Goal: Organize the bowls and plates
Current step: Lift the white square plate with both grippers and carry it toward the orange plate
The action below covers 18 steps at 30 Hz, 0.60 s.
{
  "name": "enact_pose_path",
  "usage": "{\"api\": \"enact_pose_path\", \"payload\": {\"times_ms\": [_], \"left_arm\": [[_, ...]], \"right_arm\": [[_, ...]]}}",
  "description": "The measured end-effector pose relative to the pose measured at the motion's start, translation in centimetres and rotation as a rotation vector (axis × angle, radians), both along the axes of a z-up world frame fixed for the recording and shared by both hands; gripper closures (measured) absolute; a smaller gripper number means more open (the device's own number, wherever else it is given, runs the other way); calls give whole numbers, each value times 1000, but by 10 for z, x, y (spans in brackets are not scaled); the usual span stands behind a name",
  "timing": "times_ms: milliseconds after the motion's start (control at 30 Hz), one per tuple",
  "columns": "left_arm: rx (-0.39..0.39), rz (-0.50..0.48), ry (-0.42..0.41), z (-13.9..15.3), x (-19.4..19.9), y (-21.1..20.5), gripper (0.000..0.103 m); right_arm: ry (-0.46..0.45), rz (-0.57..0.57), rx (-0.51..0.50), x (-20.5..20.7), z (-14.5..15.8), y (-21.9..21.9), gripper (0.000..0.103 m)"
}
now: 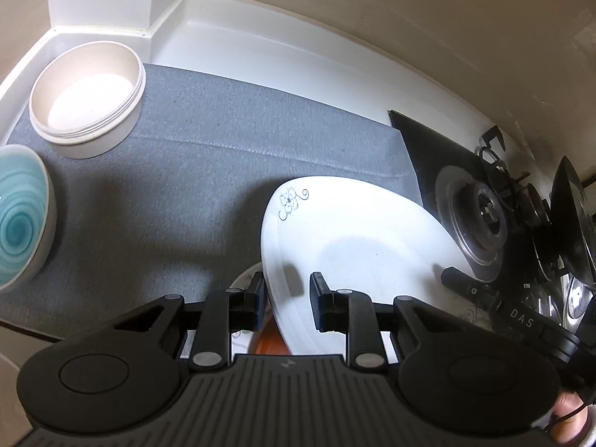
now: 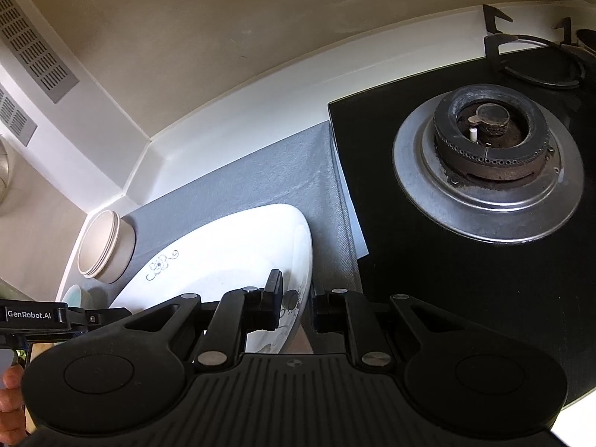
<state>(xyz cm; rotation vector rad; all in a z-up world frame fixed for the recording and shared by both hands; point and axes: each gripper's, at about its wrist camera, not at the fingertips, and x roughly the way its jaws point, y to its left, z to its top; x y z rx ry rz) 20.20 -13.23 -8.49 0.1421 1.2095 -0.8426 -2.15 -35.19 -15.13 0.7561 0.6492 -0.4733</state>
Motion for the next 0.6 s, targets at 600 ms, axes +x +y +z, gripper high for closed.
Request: {"api": "enact_pose_path", "payload": {"times_ms": [600], "left_arm": [[-3,-25,8,-9,-32,52,76]], "right_arm": [[-17,34,-41,-31,0,46,87]]}}
